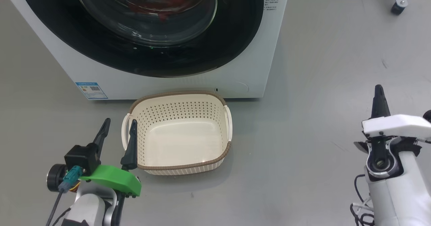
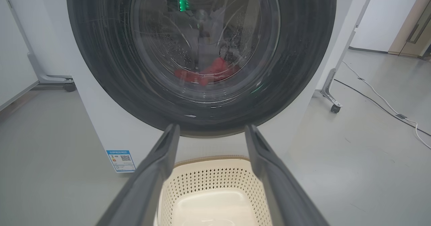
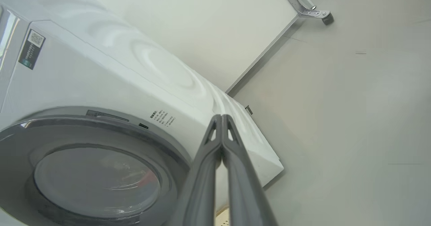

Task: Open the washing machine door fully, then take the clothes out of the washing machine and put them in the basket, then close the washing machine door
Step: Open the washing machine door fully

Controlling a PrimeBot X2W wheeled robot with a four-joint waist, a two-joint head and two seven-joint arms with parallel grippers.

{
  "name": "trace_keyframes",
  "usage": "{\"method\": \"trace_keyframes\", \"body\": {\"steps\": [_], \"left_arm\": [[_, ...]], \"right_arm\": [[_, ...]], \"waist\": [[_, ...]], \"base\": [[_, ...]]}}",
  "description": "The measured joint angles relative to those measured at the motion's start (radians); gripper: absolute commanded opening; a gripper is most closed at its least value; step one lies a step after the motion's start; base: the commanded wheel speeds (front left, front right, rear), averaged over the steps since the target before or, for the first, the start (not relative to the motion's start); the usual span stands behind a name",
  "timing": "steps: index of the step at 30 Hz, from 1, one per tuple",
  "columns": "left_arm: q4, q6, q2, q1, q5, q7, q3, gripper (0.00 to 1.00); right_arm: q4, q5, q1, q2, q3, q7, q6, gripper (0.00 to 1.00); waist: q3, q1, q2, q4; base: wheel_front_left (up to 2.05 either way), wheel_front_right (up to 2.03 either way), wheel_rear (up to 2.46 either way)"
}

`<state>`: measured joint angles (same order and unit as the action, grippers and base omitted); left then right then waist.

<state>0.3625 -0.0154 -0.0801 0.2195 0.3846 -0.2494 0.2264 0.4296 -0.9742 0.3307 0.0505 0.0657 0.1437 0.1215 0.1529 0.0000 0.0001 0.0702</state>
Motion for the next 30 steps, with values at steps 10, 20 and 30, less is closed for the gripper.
{"method": "trace_keyframes", "body": {"steps": [10, 20, 30], "left_arm": [[-0.030, -0.010, 0.007, 0.053, -0.008, -0.003, -0.002, 1.00], [-0.050, -0.026, 0.028, 0.114, -0.018, -0.003, 0.004, 1.00], [-0.055, -0.043, 0.032, 0.154, -0.026, -0.003, 0.021, 1.00]], "right_arm": [[0.034, -0.296, 0.198, 0.000, 0.100, -0.157, 0.000, 0.00], [0.077, -0.424, 0.408, 0.012, 0.129, -0.305, -0.001, 0.00], [0.124, -0.441, 0.596, 0.057, 0.087, -0.433, -0.050, 0.00]], "waist": [[0.082, 0.0000, 0.0000, 0.025], [0.158, 0.0001, 0.0000, 0.058], [0.209, 0.0001, -0.0001, 0.099]], "base": [[0.00, 0.00, 0.00], [0.00, 0.00, 0.00], [0.00, 0.00, 0.00]]}}
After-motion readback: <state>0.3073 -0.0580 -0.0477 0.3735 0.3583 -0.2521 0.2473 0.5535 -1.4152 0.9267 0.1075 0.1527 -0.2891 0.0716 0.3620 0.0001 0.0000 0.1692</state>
